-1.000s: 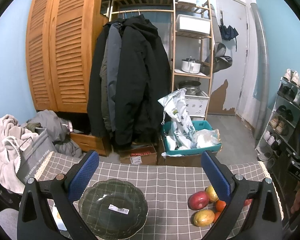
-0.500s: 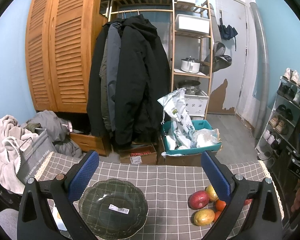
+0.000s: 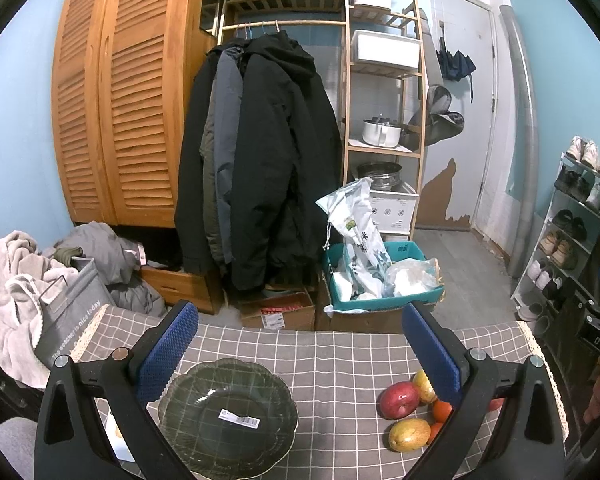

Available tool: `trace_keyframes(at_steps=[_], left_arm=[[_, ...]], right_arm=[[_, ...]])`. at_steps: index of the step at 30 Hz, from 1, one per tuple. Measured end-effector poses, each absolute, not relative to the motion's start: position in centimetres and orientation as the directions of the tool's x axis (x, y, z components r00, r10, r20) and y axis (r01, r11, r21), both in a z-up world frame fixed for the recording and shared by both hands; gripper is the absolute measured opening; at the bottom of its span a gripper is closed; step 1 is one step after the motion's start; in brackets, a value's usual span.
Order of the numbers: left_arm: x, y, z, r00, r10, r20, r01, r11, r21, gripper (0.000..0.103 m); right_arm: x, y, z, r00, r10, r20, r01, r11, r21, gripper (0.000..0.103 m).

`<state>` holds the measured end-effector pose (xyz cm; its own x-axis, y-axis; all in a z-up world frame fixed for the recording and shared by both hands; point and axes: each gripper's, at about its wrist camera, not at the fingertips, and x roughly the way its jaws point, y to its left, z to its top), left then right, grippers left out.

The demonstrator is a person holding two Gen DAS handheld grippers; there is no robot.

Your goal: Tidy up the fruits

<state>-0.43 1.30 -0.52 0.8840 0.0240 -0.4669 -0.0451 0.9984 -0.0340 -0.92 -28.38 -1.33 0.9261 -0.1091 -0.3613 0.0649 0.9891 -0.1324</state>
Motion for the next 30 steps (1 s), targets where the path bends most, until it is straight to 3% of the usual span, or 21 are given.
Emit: trace_keyframes(at_steps=[30], left_arm=[[-0.50, 1.52, -0.13, 0.886, 0.021, -0.463, -0.041, 0.999, -0.033, 0.103]], right_arm=[[-1.05, -28.43, -1.06, 0.927, -0.109, -0.358, 0.064, 0.989, -0.133, 0.096]])
